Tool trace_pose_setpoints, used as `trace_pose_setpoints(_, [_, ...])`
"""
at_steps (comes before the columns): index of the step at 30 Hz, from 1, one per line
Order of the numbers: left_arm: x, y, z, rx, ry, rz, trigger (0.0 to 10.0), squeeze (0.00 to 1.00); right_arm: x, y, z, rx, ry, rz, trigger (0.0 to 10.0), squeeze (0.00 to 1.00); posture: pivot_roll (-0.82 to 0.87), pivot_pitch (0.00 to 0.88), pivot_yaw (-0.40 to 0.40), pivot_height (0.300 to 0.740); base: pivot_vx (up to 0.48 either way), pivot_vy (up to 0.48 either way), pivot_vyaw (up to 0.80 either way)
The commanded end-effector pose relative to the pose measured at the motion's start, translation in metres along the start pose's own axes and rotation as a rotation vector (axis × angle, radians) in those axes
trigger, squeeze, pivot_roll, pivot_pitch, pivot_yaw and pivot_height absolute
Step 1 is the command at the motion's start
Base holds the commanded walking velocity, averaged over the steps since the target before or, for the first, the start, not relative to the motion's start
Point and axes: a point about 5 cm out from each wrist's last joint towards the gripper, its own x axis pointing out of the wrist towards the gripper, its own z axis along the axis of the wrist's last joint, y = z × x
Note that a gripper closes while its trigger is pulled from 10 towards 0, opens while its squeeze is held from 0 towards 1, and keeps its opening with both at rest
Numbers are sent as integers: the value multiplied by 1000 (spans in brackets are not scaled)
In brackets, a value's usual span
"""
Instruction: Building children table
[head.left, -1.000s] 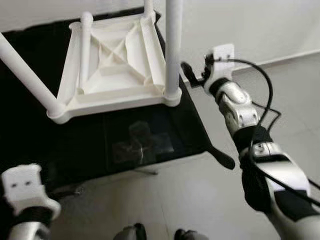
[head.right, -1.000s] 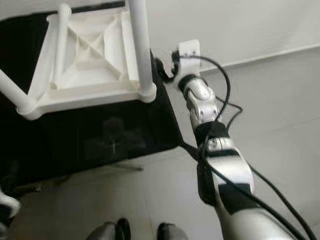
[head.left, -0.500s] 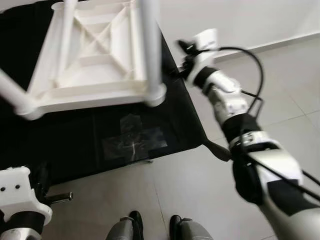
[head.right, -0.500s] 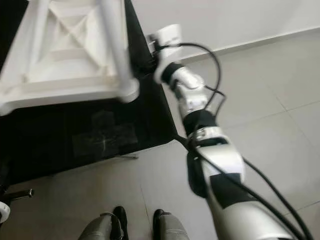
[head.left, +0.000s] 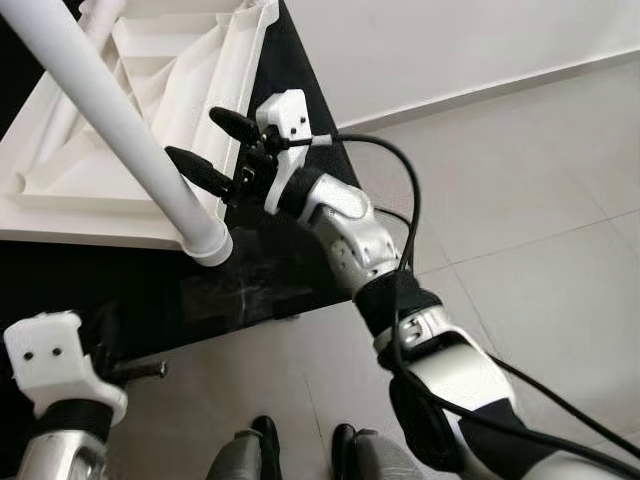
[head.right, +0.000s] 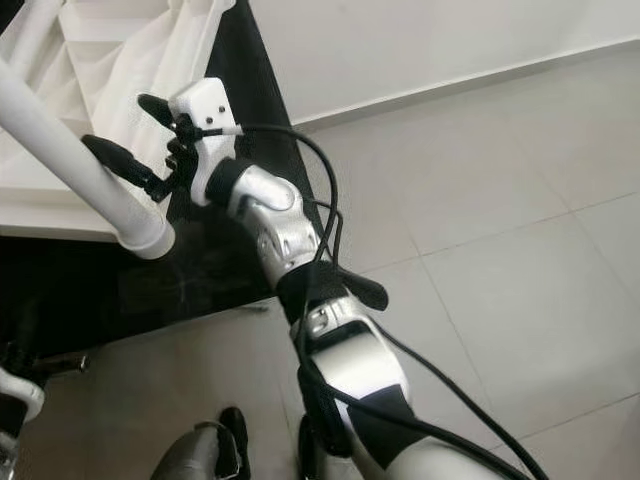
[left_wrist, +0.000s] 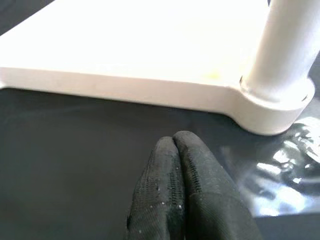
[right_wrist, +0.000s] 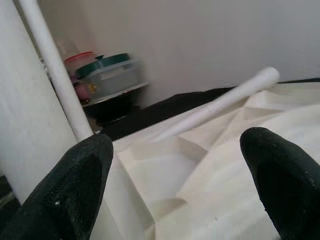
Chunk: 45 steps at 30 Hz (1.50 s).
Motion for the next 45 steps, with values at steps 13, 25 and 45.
trace_pose_setpoints(13, [13,-8,-16,-19,31,-5,10000,0,-84,-20,-33,6,147,-200,10000,0,-46,248,-16,740,0,0,0])
trace_pose_setpoints(25, [14,-27,-36,-45,94,-88,10000,0,-151,-1,-61,20,277,-380,10000,0,-77,198,19,740,0,-78,0])
trace_pose_setpoints(45, [20,-40,-45,-127,83,-109,10000,0,-161,7,-56,-4,285,-400,10000,0,-70,141,2,740,0,-471,0])
